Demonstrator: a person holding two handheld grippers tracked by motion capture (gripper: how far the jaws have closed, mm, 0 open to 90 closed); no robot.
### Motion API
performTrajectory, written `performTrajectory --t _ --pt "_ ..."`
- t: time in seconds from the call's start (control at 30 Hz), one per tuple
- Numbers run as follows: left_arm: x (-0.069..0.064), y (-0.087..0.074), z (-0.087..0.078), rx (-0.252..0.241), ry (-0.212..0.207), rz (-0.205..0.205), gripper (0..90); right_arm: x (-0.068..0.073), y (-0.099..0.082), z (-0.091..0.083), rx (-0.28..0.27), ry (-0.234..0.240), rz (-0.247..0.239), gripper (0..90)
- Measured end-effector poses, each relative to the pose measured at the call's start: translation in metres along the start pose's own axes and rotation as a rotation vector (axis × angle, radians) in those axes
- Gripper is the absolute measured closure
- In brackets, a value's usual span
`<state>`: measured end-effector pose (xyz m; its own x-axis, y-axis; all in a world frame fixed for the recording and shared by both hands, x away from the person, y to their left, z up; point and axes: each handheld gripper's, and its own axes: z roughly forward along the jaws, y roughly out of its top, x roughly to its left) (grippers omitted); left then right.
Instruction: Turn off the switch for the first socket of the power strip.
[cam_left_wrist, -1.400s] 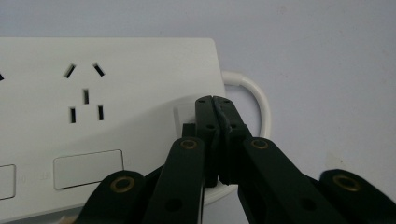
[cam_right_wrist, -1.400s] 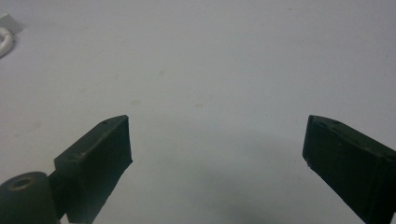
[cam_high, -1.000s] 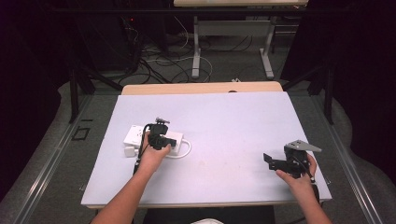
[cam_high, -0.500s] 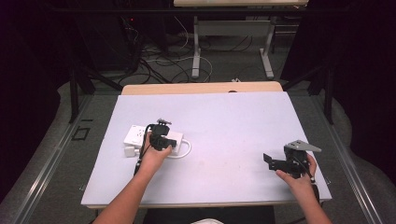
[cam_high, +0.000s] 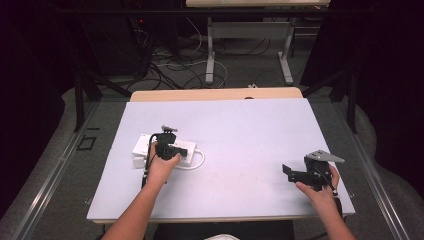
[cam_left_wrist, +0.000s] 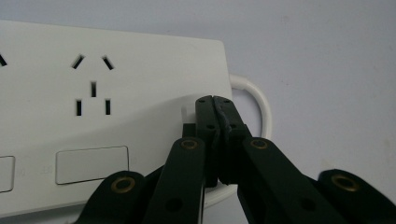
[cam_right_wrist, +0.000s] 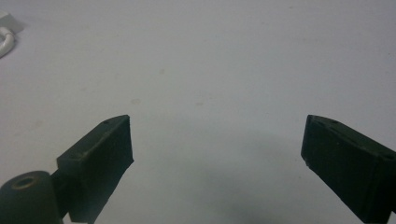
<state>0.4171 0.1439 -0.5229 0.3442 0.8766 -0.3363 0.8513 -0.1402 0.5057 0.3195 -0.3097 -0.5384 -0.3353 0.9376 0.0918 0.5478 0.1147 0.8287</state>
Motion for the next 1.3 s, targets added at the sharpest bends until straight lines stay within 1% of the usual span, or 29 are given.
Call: performTrajectory --t 0.03,0.1,0.17,0.2,0.23,0.27,0.47,0.5,0.57,0.67,0.7,0.83,0.87,0.93,0.97,1.0,1.03,1.07,1.1,1.27,1.3 --pt "0.0002 0.0001 -0.0004 0.003 0.007 0.011 90.0 0.0001 -0.0001 0.0004 0.001 -0.001 0.001 8.4" --pt "0.0 0.0002 -0.0009 0.009 0.004 0.009 90.0 0.0001 -0.0002 0.0005 0.0 0.0 0.002 8.4" --pt "-0.0004 0.0 -0.0004 0.002 0.012 0.007 90.0 0.0 -0.0002 0.0008 -0.001 0.0 -0.003 8.4" --pt "-0.0001 0.0003 -0.0009 0.01 0.005 0.008 90.0 0.0001 -0.0002 0.001 -0.001 0.0 -0.004 8.4" --pt "-0.0008 -0.0002 -0.0002 -0.001 0.014 0.007 90.0 0.0002 -0.0002 0.0011 -0.001 0.0 -0.001 8.4" --pt "-0.0016 -0.0003 0.0 0.0 0.008 -0.001 90.0 0.0009 -0.0003 0.0012 0.001 0.001 0.007 8.4" --pt "-0.0018 -0.0002 0.0 0.001 0.011 0.003 90.0 0.0006 -0.0003 0.0017 0.001 0.0 0.007 8.4" --pt "-0.0014 0.0001 -0.0004 0.003 0.018 0.011 90.0 0.0003 -0.0004 0.0017 0.002 0.0 0.007 8.4" --pt "-0.0018 -0.0002 0.0 0.0 0.01 0.001 90.0 0.0003 -0.0005 0.0018 0.003 0.0 0.008 8.4" --pt "-0.002 -0.0001 0.0 0.0 0.011 0.003 90.0 -0.0005 -0.0005 0.0021 0.001 0.0 0.005 8.4" --pt "-0.0016 0.0001 -0.0003 0.002 0.016 0.011 90.0 -0.0008 -0.0005 0.0019 0.002 0.001 0.005 8.4" --pt "-0.0012 0.0004 -0.0005 0.002 0.015 0.009 90.0 -0.001 -0.0006 0.0023 -0.002 -0.006 0.007 8.4" --pt "-0.0011 0.0007 -0.0011 0.007 0.007 0.008 89.9 -0.001 -0.0005 0.0024 -0.004 -0.007 0.009 8.4" --pt "-0.0022 0.0004 -0.0007 -0.002 0.011 0.0 89.7 -0.0015 -0.0005 0.0023 -0.003 -0.006 0.01 8.4" --pt "-0.0023 0.0004 -0.0007 -0.003 0.011 0.006 89.3 -0.0011 -0.0004 0.0021 0.002 -0.005 0.02 8.4" --pt "-0.0027 0.0006 -0.0007 -0.001 0.009 0.007 88.9 -0.0018 -0.0006 0.0019 0.003 -0.003 0.017 8.5" --pt "-0.0031 0.0007 -0.0008 -0.001 0.016 0.008 88.9 -0.0018 -0.0006 0.0019 0.003 -0.003 0.017 8.5" --pt "-0.0033 0.0009 -0.0007 0.001 0.012 0.013 88.3 -0.0021 -0.0008 0.0021 0.002 -0.003 0.02 8.5" --pt "-0.0045 0.001 -0.0004 -0.002 0.015 0.007 87.2 -0.0037 -0.001 0.0023 0.003 -0.002 0.016 8.8" --pt "-0.0073 0.0012 -0.0003 0.003 0.02 0.027 84.7 -0.0046 -0.0011 0.0029 -0.001 -0.009 0.025 9.1" --pt "-0.0082 0.001 -0.0005 0.003 0.023 0.025 84.7 -0.0053 -0.0009 0.0028 -0.002 -0.008 0.018 9.1"
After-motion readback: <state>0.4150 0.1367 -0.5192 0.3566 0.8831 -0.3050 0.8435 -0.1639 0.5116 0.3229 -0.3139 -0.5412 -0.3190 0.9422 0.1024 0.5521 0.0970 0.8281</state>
